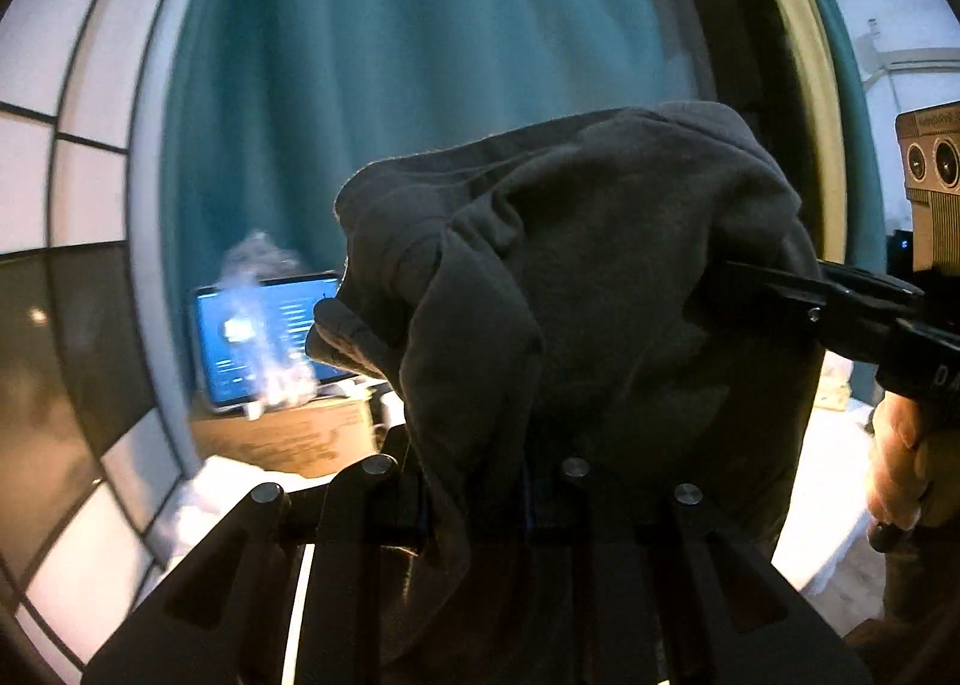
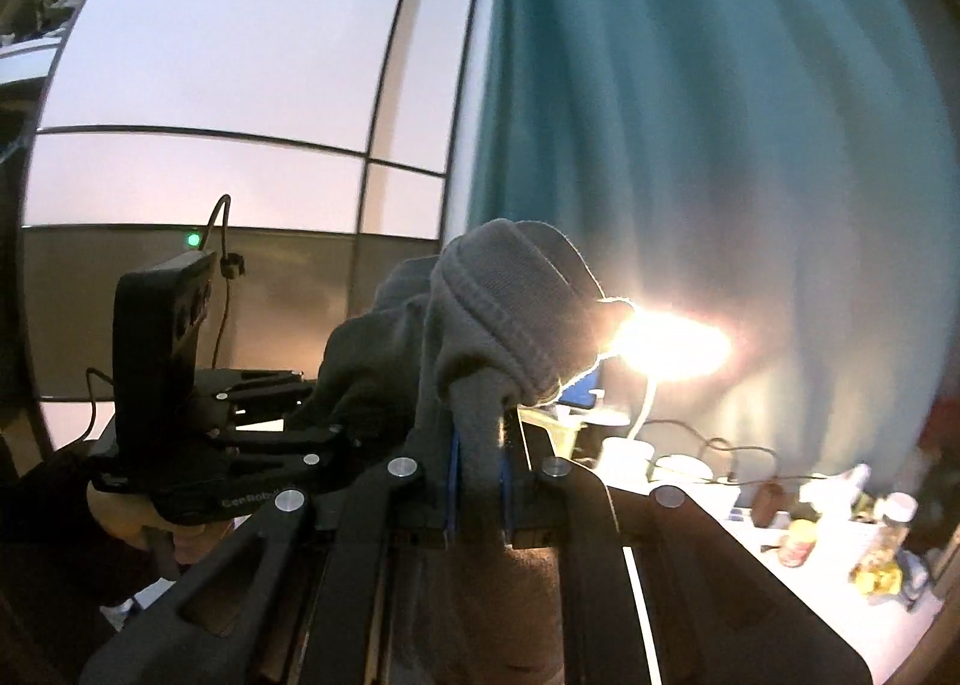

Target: Fold small clothes

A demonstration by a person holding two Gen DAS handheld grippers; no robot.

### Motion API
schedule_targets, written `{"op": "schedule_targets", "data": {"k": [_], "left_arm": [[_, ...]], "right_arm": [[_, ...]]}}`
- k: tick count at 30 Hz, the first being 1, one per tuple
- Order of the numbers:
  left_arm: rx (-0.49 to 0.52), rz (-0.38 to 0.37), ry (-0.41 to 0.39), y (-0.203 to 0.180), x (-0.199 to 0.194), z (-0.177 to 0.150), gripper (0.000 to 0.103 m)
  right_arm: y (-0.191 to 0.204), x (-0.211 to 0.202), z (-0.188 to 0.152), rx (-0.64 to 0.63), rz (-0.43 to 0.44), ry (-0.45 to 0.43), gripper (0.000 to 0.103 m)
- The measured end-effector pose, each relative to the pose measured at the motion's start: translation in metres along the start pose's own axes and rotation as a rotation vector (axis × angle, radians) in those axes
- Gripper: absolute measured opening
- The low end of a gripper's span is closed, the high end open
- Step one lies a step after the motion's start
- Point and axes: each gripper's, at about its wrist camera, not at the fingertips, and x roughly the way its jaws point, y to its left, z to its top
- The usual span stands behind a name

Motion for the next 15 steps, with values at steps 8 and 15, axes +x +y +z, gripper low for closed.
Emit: {"op": "schedule_targets", "data": {"k": [8, 15], "left_arm": [[-0.056, 0.034, 0.068, 0.025, 0.015, -0.024, 0.019], [-0.084, 0.015, 0.101, 0.031, 0.04, -0.037, 0.019]], "right_arm": [[0.01, 0.033, -0.018, 0.033, 0.026, 0.07, 0.011], [-0.011, 0.054, -0.036, 0.082, -0.018, 0.118, 0.011]]}}
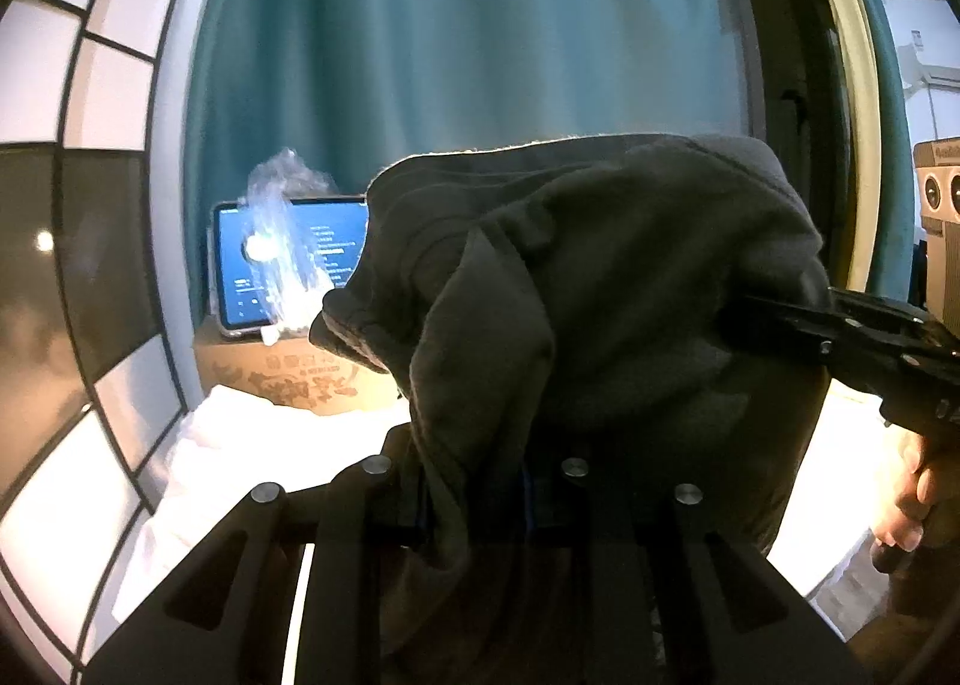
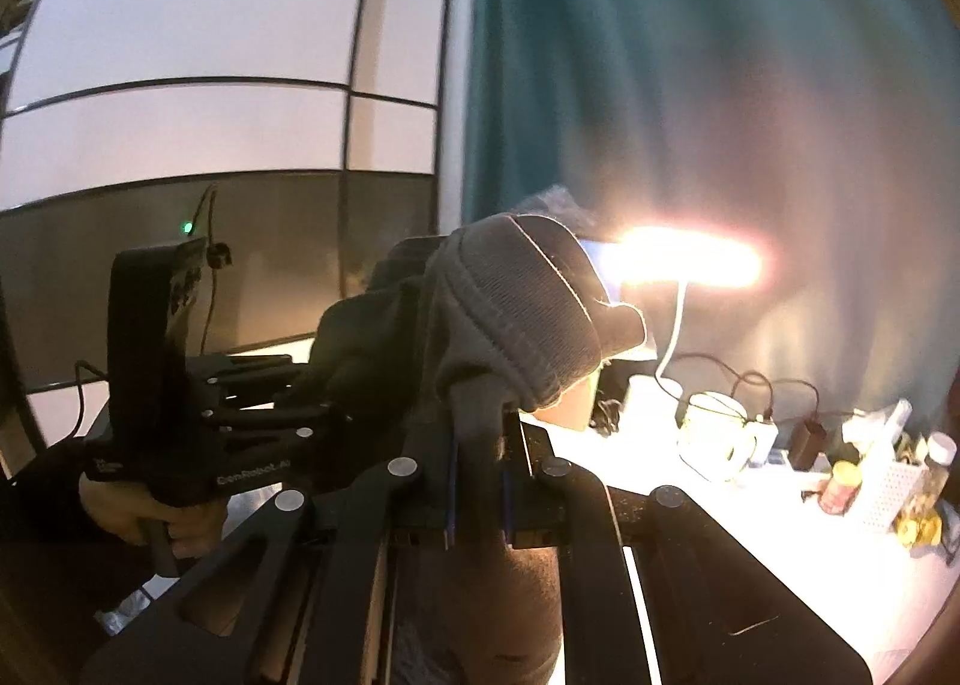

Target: Fold small clothes

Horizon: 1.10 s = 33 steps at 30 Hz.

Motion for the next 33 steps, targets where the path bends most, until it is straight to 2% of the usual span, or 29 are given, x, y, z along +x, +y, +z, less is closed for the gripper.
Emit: {"op": "schedule_targets", "data": {"k": [9, 20, 33], "left_arm": [[-0.018, -0.05, 0.059, -0.002, 0.044, -0.005, 0.019], [-0.029, -0.091, 0.171, 0.013, 0.1, -0.014, 0.019], [-0.054, -0.113, 0.26, 0.02, 0.139, -0.026, 0.019]], "right_arm": [[-0.044, 0.03, -0.021, 0.081, -0.055, 0.071, 0.011], [-0.079, 0.076, -0.044, 0.151, -0.085, 0.152, 0.011], [-0.111, 0.127, -0.067, 0.199, -0.099, 0.253, 0.011]]}}
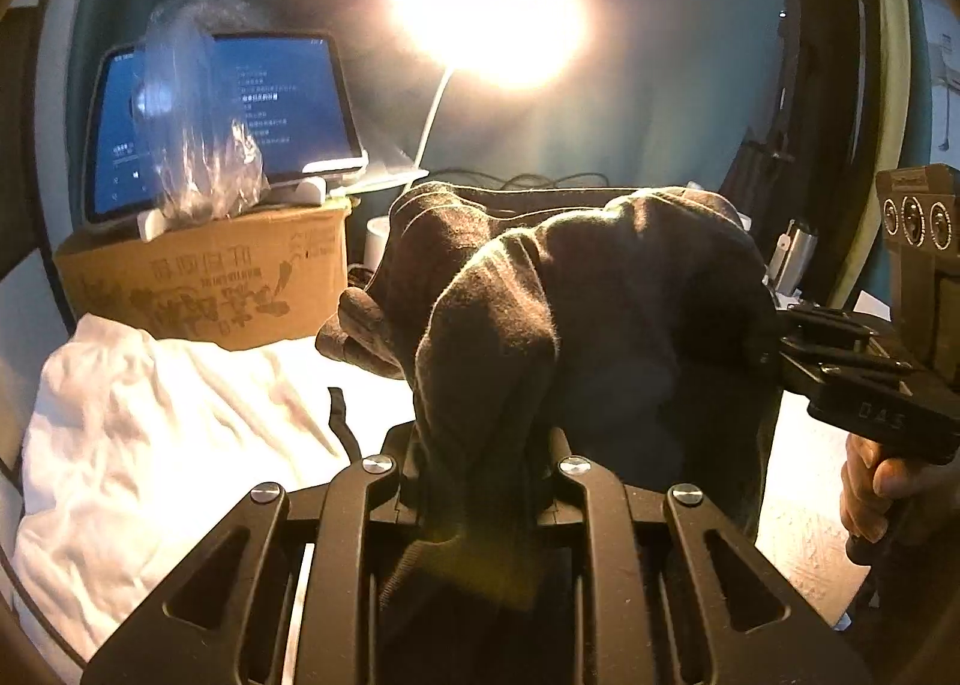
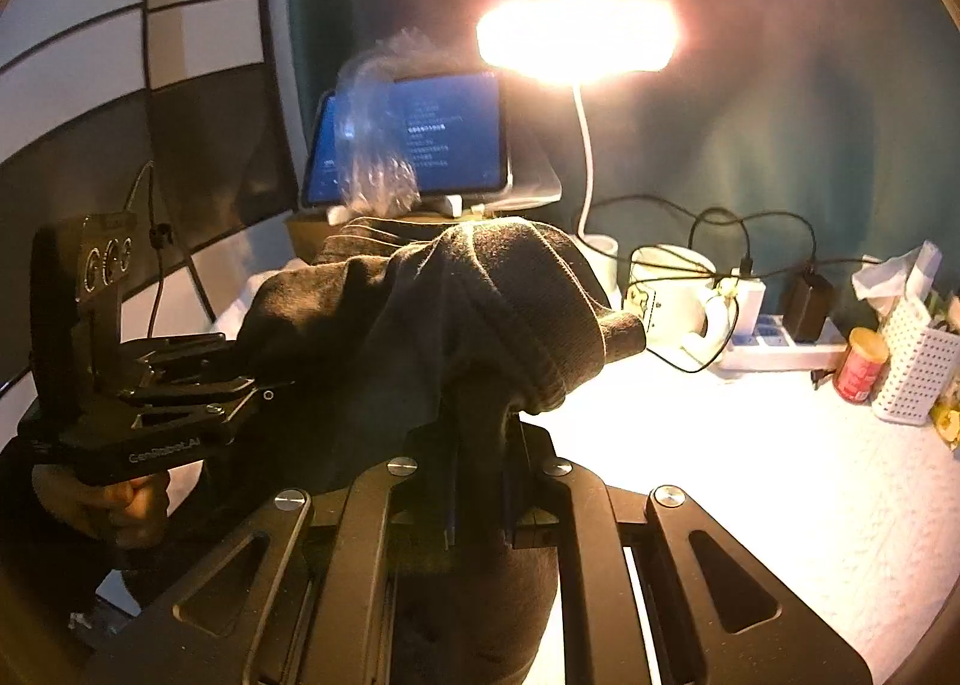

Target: Fold small clothes

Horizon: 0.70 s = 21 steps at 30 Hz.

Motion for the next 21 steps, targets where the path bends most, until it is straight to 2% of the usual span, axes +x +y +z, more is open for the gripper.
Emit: {"op": "schedule_targets", "data": {"k": [13, 16, 21], "left_arm": [[-0.048, 0.008, 0.089, 0.016, 0.03, 0.002, 0.019], [-0.113, -0.023, 0.112, 0.026, 0.043, 0.003, 0.019], [-0.148, -0.001, 0.163, 0.037, 0.063, -0.004, 0.019]], "right_arm": [[-0.026, 0.046, -0.005, 0.039, 0.005, 0.076, 0.012], [-0.031, 0.055, -0.008, 0.047, 0.005, 0.097, 0.012], [-0.039, 0.076, -0.013, 0.064, 0.017, 0.138, 0.012]]}}
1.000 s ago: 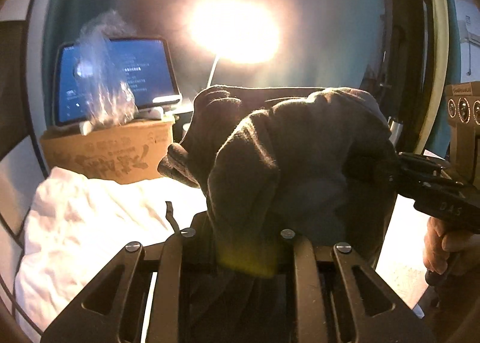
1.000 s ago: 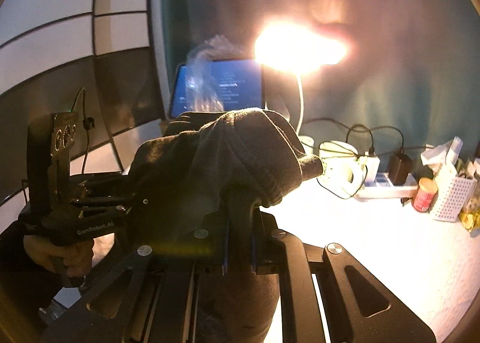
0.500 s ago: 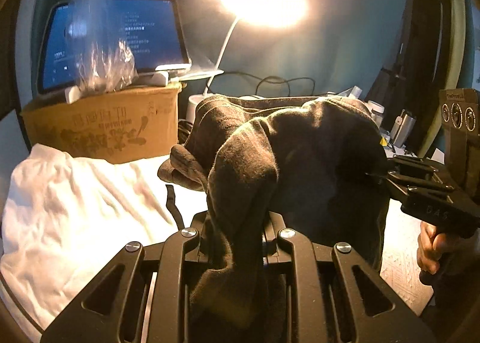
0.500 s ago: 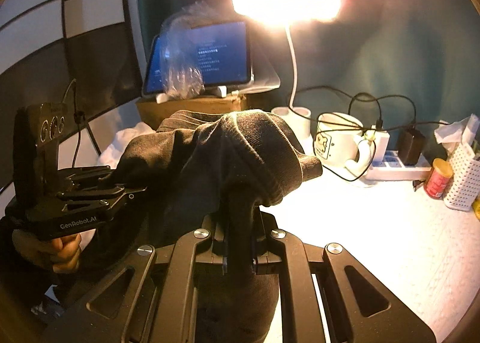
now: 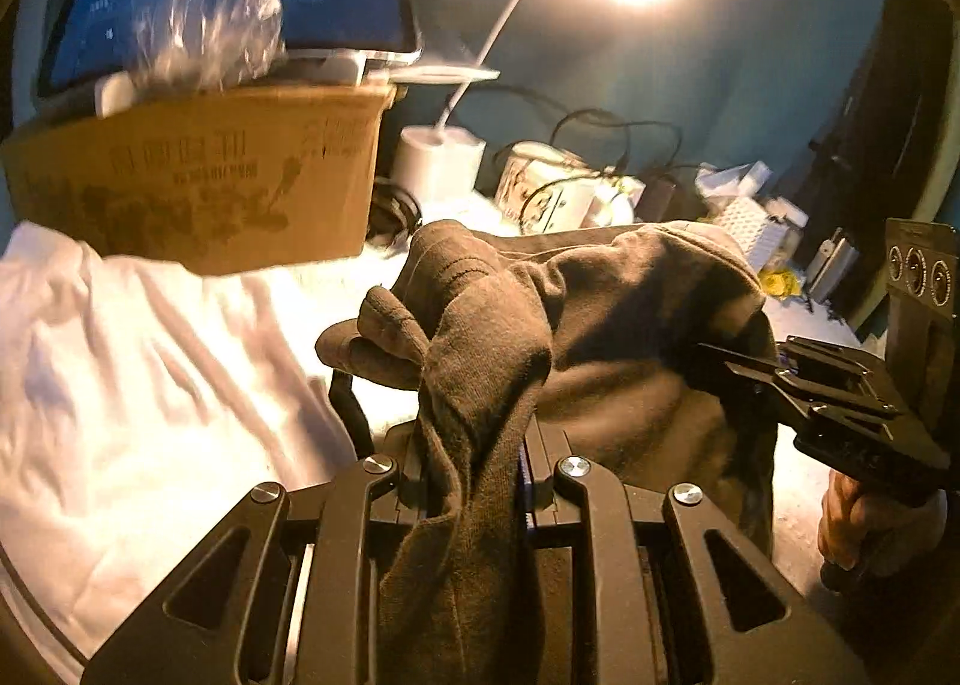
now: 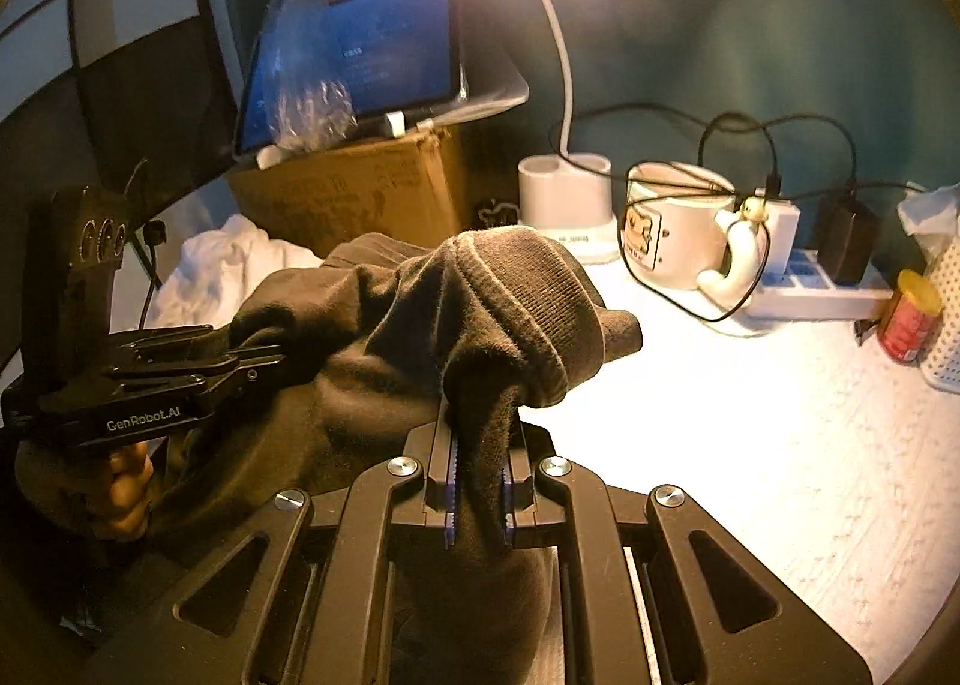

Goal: Fold small clothes
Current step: 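Lower the held brown shirt onto the bed with both tools together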

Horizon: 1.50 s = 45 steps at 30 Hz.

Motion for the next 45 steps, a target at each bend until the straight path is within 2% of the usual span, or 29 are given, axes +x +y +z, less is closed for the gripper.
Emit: {"op": "schedule_targets", "data": {"k": [7, 10, 12, 13, 15, 18, 22, 25, 31, 41, 43, 45], "left_arm": [[-0.029, 0.024, 0.04, 0.01, 0.016, 0.0, 0.019], [-0.053, 0.033, 0.094, 0.016, 0.029, 0.001, 0.019], [-0.065, 0.036, 0.121, 0.018, 0.035, 0.001, 0.019], [-0.07, 0.036, 0.134, 0.019, 0.037, 0.001, 0.019], [-0.078, 0.039, 0.15, 0.021, 0.039, 0.001, 0.019], [-0.081, 0.035, 0.165, 0.022, 0.041, 0.002, 0.02], [-0.057, 0.044, 0.183, 0.022, 0.046, 0.008, 0.02], [-0.043, 0.053, 0.192, 0.024, 0.055, 0.014, 0.02], [-0.094, 0.039, 0.18, 0.036, 0.061, 0.017, 0.02], [-0.064, 0.113, 0.13, 0.029, 0.056, 0.018, 0.02], [-0.047, 0.134, 0.129, 0.026, 0.057, 0.018, 0.02], [-0.018, 0.156, 0.144, 0.021, 0.059, 0.016, 0.02]], "right_arm": [[-0.013, 0.033, -0.004, 0.02, -0.016, 0.087, 0.012], [-0.02, 0.044, -0.006, 0.05, -0.006, 0.13, 0.013], [-0.025, 0.054, -0.009, 0.066, -0.033, 0.184, 0.029], [-0.029, 0.058, -0.011, 0.081, -0.036, 0.199, 0.033], [-0.035, 0.063, -0.013, 0.116, -0.013, 0.219, 0.047], [-0.04, 0.067, -0.011, 0.129, 0.025, 0.229, 0.054], [-0.047, 0.074, -0.004, 0.132, 0.054, 0.226, 0.054], [-0.047, 0.077, 0.0, 0.108, 0.031, 0.213, 0.054], [-0.045, 0.085, 0.003, 0.068, -0.002, 0.178, 0.054], [-0.041, 0.08, 0.002, 0.049, -0.055, 0.153, 0.054], [-0.046, 0.077, 0.0, 0.081, -0.106, 0.148, 0.054], [-0.054, 0.075, -0.004, 0.134, -0.111, 0.16, 0.054]]}}
